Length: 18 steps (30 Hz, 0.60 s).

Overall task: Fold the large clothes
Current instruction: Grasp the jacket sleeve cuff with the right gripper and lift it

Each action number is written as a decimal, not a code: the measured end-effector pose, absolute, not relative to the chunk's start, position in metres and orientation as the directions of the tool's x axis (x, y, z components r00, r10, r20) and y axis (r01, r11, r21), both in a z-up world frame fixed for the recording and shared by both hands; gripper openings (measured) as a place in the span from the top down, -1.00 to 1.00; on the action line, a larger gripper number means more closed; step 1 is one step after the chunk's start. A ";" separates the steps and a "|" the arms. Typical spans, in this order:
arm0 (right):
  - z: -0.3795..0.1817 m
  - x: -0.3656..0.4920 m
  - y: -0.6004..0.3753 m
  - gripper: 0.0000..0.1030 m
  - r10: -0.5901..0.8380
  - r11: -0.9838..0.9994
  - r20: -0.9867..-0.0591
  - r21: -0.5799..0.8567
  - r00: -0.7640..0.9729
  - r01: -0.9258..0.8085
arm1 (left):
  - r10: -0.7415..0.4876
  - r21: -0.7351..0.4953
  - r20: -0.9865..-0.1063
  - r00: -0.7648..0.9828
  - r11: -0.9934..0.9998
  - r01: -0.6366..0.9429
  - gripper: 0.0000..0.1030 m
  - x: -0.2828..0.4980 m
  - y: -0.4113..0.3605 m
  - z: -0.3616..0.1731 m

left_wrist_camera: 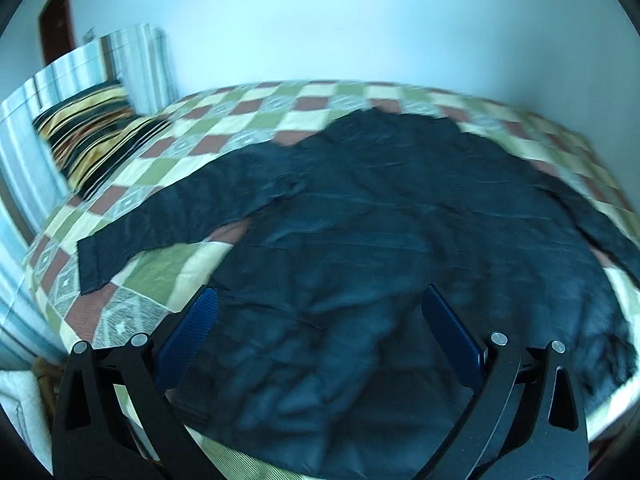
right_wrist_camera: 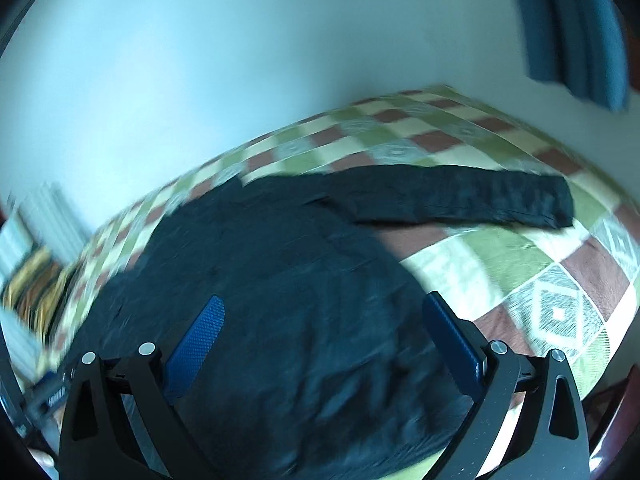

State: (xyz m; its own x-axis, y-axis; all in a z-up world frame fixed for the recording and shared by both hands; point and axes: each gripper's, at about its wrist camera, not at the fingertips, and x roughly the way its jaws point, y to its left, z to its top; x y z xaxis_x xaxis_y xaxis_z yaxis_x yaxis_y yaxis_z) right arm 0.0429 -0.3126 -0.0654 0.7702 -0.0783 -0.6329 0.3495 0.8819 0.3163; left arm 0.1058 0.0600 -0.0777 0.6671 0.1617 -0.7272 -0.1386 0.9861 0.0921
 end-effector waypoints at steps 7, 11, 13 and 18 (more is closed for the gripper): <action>-0.104 0.050 -0.460 -0.91 -0.205 0.673 -0.660 0.441 0.723 0.594 | 0.305 0.134 -0.741 0.598 0.940 -0.313 -0.96 0.147 0.115 -0.105; -0.130 0.048 -0.526 -0.90 -0.238 0.542 -0.691 0.489 0.683 0.683 | 0.333 0.140 -0.763 0.553 0.922 -0.362 -0.96 0.162 0.134 -0.120; -0.142 0.045 -0.548 -0.90 -0.238 0.479 -0.708 0.510 0.665 0.714 | 0.343 0.152 -0.773 0.534 0.917 -0.370 -0.96 0.167 0.136 -0.128; -0.172 0.043 -0.577 -0.90 -0.206 0.358 -0.715 0.581 0.668 0.731 | 0.359 0.179 -0.789 0.499 0.911 -0.371 -0.96 0.178 0.136 -0.141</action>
State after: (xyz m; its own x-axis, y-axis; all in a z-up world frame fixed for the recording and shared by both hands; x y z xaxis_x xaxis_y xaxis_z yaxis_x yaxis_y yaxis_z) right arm 0.0427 -0.5768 -0.1724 0.6683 -0.2056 -0.7149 0.7313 0.3579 0.5807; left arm 0.1783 0.1356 -0.1410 0.4988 0.3587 -0.7890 -0.3712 0.9110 0.1795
